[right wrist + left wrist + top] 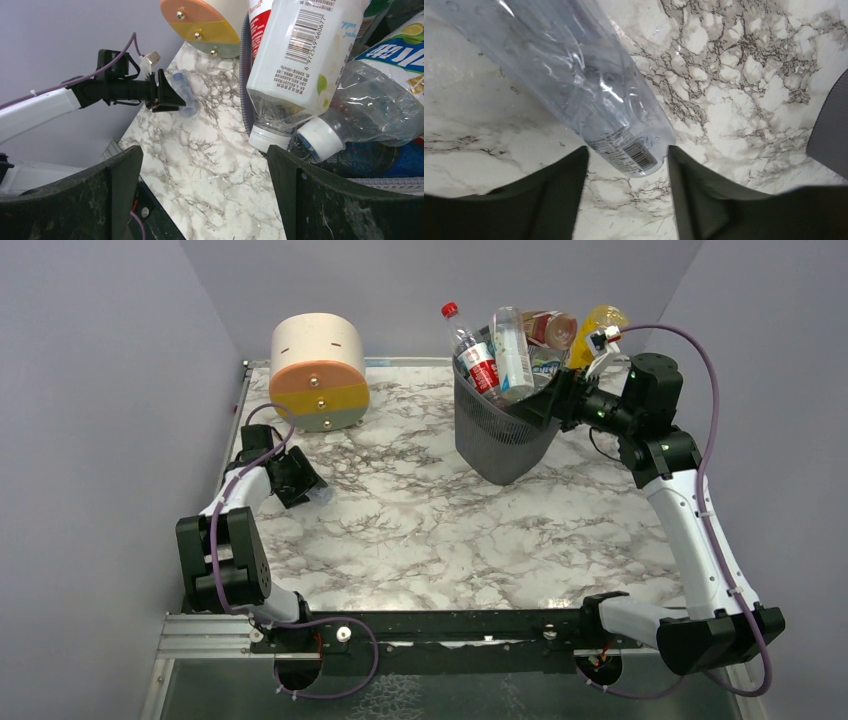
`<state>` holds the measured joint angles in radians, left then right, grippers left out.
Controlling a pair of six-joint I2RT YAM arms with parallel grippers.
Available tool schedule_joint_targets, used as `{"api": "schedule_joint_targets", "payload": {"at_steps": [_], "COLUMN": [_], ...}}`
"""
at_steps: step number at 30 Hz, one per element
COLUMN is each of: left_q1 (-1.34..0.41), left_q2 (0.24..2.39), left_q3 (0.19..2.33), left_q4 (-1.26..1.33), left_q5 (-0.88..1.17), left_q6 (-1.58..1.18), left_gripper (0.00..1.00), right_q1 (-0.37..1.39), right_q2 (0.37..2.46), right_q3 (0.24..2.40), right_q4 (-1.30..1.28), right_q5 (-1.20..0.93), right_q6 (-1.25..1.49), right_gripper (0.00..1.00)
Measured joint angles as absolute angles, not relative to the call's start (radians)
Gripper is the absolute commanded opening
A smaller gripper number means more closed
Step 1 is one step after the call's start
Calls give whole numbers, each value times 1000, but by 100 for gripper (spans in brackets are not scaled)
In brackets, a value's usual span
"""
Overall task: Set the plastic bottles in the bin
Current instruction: Pick up the plastic bottle at the center of the board.
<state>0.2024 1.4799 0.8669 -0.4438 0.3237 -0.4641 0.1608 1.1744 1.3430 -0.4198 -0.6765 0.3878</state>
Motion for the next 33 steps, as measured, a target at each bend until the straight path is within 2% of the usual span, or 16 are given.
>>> {"api": "schedule_joint_targets", "payload": {"at_steps": [2,8,11,17,33], "left_q1": [202,200,199,196,168], "left_q2": [1491,1491,1493,1515,1526], "left_q3": [865,839,830,808,824], "left_q4": [-441,-410,-405,-401,-425], "left_q5": [324,329,330,331,348], "left_q6": [-471,-494,-502,-513,-490], "left_gripper": [57,71,71,62,81], "right_q1": [161,161,161,161,161], "right_q2": [1168,1163,1163,1163,1163], "right_q3": [1337,1335,1335,1335,1335], "right_q4": [-417,-412,-412,-412,-412], "right_q5": [-683,-697,-704,-711,-724], "right_q6": [392,393,393,393,393], "right_gripper": [97,97,97,97,97]}}
